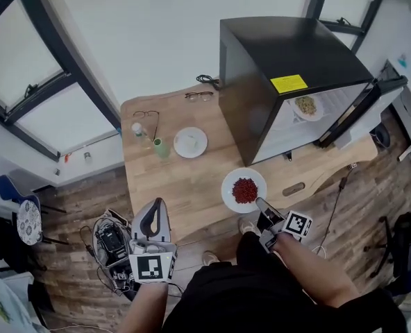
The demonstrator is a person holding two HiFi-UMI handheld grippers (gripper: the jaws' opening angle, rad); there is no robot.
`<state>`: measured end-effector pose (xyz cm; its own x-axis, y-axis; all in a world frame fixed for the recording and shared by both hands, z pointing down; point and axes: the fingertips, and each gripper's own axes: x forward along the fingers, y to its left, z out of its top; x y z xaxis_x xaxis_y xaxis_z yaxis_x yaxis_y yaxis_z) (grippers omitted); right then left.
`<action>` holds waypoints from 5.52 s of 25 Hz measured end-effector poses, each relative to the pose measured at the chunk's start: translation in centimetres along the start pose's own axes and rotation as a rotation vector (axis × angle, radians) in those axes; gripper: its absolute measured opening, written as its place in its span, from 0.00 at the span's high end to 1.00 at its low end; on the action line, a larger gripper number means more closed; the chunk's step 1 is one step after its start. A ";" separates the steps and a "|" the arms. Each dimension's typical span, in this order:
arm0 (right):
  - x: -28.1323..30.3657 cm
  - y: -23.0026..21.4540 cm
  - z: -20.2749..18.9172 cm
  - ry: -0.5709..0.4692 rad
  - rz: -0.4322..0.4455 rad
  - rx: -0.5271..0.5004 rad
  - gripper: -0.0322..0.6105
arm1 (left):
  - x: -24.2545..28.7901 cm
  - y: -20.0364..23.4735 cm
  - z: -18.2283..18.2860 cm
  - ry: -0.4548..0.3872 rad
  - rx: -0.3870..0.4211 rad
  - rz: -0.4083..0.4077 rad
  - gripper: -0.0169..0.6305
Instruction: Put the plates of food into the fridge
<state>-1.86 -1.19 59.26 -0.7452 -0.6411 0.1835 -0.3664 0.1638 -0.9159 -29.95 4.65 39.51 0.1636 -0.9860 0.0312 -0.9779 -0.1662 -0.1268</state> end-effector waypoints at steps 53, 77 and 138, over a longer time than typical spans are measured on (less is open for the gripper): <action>3.1 -10.5 21.1 -0.030 -0.032 0.113 0.90 | 20.6 -12.4 3.3 0.050 0.079 -0.038 0.97; 10.3 -12.4 21.8 0.064 -0.159 0.005 0.90 | 17.5 -6.3 1.1 0.136 0.032 0.149 0.97; 0.5 0.5 27.5 -0.129 -0.317 -0.946 0.90 | 19.5 -11.8 2.8 0.010 -0.014 -0.091 0.97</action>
<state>12.93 -22.04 49.08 -0.4909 -0.8254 0.2787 -0.8712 0.4638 -0.1608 -14.90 -12.61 38.82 0.2502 -0.9668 0.0515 -0.9609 -0.2545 -0.1094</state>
